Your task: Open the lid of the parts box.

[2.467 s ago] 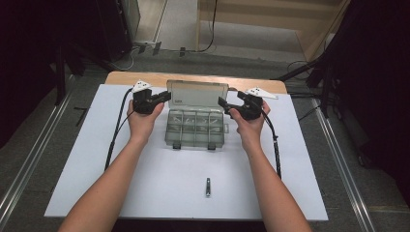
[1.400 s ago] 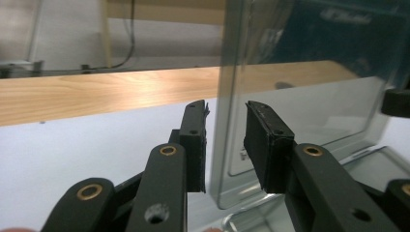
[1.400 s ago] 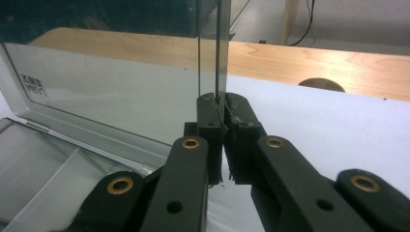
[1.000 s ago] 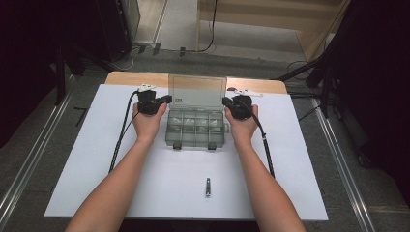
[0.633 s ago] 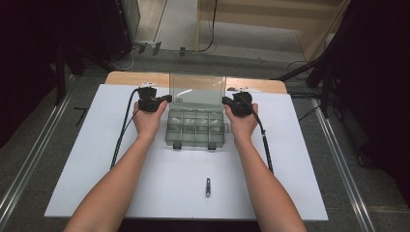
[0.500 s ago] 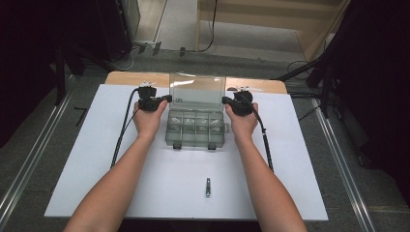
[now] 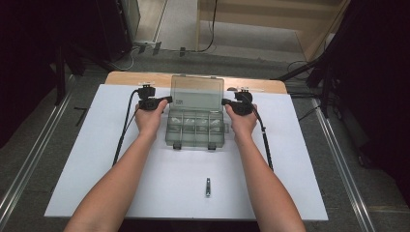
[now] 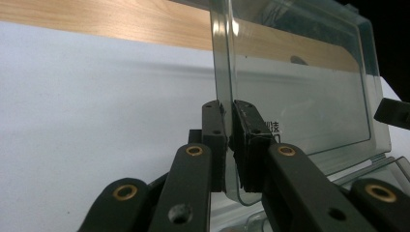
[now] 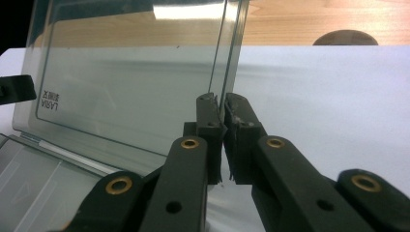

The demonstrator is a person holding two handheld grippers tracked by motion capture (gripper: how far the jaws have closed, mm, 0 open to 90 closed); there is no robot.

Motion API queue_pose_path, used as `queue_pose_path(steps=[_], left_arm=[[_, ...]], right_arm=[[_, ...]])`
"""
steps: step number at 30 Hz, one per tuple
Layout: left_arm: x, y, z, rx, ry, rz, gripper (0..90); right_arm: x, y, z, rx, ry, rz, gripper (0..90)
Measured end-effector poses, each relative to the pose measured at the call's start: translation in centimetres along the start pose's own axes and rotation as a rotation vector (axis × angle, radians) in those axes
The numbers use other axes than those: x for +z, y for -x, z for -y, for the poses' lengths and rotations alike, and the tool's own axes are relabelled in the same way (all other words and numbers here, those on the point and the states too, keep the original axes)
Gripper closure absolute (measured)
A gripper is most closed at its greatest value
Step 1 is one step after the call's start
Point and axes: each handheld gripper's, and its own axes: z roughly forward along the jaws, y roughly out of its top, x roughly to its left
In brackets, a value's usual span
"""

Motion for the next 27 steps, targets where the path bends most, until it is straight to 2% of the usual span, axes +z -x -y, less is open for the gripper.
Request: queue_pose_path(steps=[2,5,7,11,12,13,16,17,22,24,25,27], left_arm=[[0.1,0.1,0.1,0.035,0.004,-0.016,83.1],[0.2,-0.1,0.2,0.018,0.004,-0.011,83.1],[0.4,-0.1,0.3,0.023,0.002,-0.019,82.9],[0.2,0.2,0.4,0.077,0.005,-0.036,82.5],[0.1,0.3,0.4,0.09,0.016,-0.041,79.3],[-0.1,0.3,0.5,0.1,0.024,-0.037,76.7],[-0.7,0.3,0.5,0.094,0.05,-0.018,70.8],[-0.9,0.3,0.6,0.094,0.059,-0.013,67.6],[-1.8,0.7,1.2,0.113,0.088,0.006,46.6],[-2.1,1.0,1.4,0.129,0.106,0.006,36.3],[-2.4,1.2,1.6,0.148,0.112,-0.012,31.5],[-2.7,1.6,1.8,0.18,0.117,-0.02,25.1]], right_arm=[[0.1,0.1,0.1,0.0,-0.002,0.0,87.1],[0.2,0.3,0.2,0.029,-0.005,-0.015,87.3],[0.3,0.4,0.3,0.035,-0.006,-0.015,87.2],[0.4,0.3,0.3,0.019,-0.009,-0.001,86.8],[0.3,0.3,0.3,0.012,-0.008,0.001,84.4],[0.2,0.3,0.3,0.012,-0.004,0.003,79.9],[-0.3,0.6,0.4,0.018,0.025,-0.027,65.0],[-0.5,0.7,0.5,0.01,0.035,-0.022,60.7],[-1.6,0.9,1.0,-0.016,0.074,-0.022,38.8],[-2.3,0.7,1.2,-0.04,0.094,-0.016,32.6],[-2.6,0.5,1.3,-0.055,0.104,-0.019,29.7],[-3.1,0.1,1.6,-0.083,0.112,-0.019,23.0]])
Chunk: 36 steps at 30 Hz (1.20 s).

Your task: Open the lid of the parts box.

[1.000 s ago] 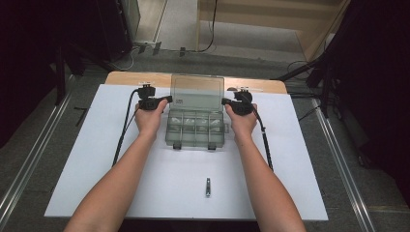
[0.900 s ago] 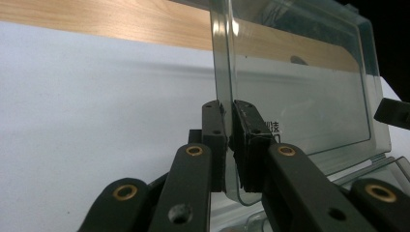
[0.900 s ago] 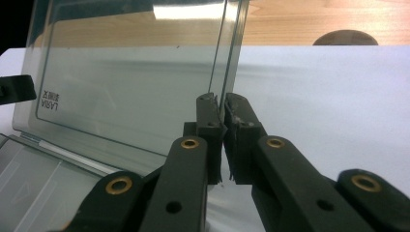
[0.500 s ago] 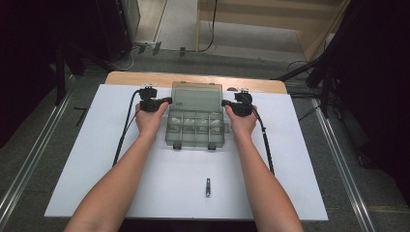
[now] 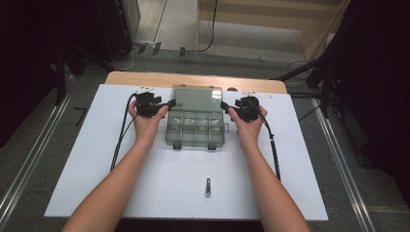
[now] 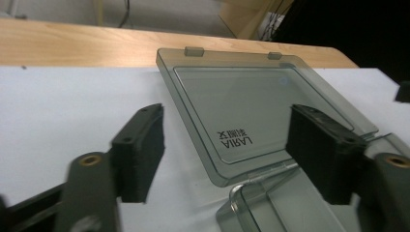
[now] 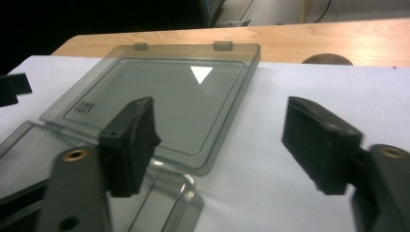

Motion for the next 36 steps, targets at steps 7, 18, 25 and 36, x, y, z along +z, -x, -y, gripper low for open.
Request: queue_pose_path(steps=[7,18,25,36], left_arm=[[-1.6,1.5,0.3,0.076,0.022,0.05,8.9],[-4.0,2.6,1.8,0.121,0.044,0.115,0.0],[-5.3,3.6,2.7,0.129,0.061,0.147,0.0],[-7.6,4.6,4.5,0.159,0.074,0.181,0.0]], right_arm=[[-2.0,-1.0,0.6,-0.007,0.055,-0.041,8.1],[-4.6,-1.8,1.7,-0.068,0.068,-0.031,0.0],[-6.4,-3.0,2.3,-0.117,0.089,-0.033,0.0],[-8.4,-3.7,4.2,-0.164,0.104,-0.018,0.0]])
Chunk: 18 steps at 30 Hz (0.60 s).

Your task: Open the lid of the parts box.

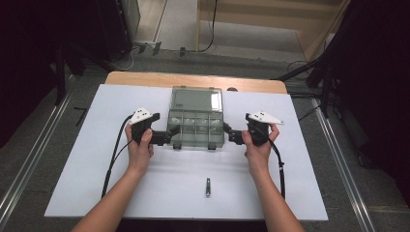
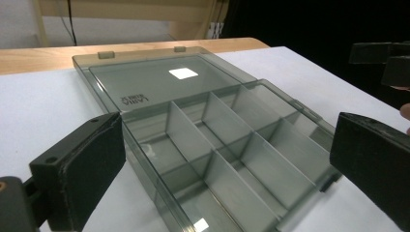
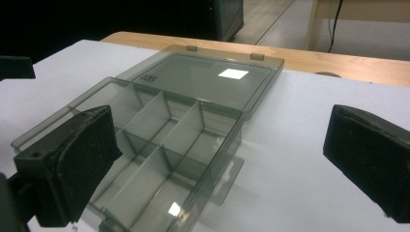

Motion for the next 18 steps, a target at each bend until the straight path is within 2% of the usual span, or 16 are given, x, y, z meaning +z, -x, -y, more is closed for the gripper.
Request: queue_pose_path(steps=[7,18], left_arm=[[-1.3,0.4,0.8,0.035,0.003,-0.016,0.0],[-4.3,0.0,2.2,0.034,0.02,-0.026,0.0]], right_arm=[[-1.4,-0.2,1.1,-0.004,0.003,-0.001,0.0],[-3.2,-0.2,2.9,-0.016,0.004,-0.016,0.0]])
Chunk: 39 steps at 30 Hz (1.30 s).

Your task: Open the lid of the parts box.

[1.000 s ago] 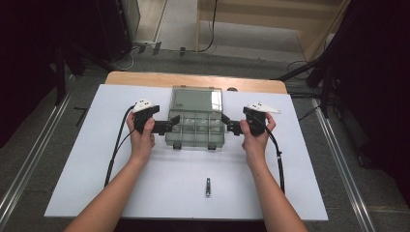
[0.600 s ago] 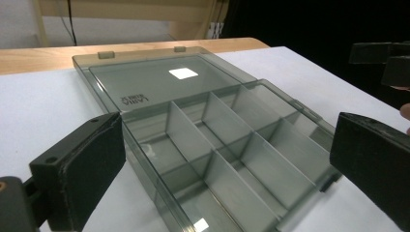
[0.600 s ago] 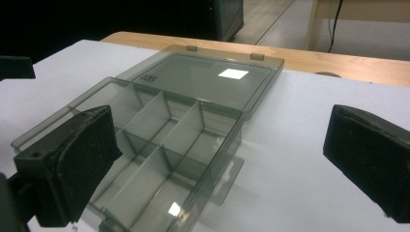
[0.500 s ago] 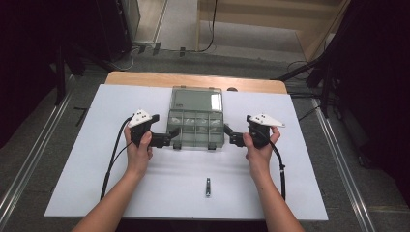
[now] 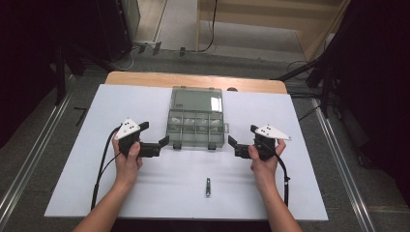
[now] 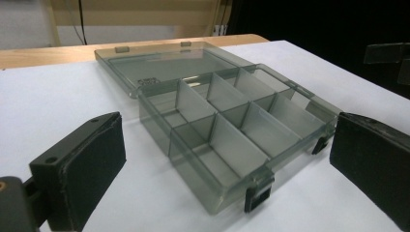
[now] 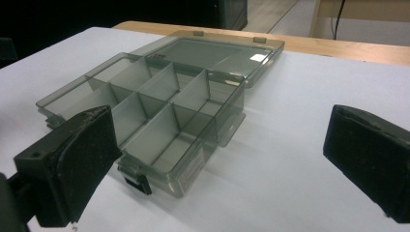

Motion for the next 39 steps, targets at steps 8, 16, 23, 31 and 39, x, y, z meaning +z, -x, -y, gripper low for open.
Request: queue_pose_path(steps=[8,16,23,31,39], left_arm=[[-2.2,-0.6,1.3,0.002,0.001,-0.012,0.0],[-4.0,-1.1,2.5,-0.018,0.009,-0.02,0.0],[-6.0,-1.1,3.2,-0.018,0.024,-0.024,0.0],[-8.1,-1.3,4.1,-0.002,0.028,-0.07,0.0],[-10.2,-0.9,4.7,-0.016,0.038,-0.059,0.0]], right_arm=[[-1.3,-0.1,1.3,-0.006,-0.004,-0.009,0.0],[-2.4,-0.5,2.2,-0.012,-0.01,-0.016,0.0],[-3.8,-1.0,2.6,-0.013,-0.008,-0.028,0.0],[-5.3,-2.2,3.5,-0.038,-0.029,-0.036,0.0],[-6.3,-2.7,3.8,-0.032,-0.036,-0.042,0.0]])
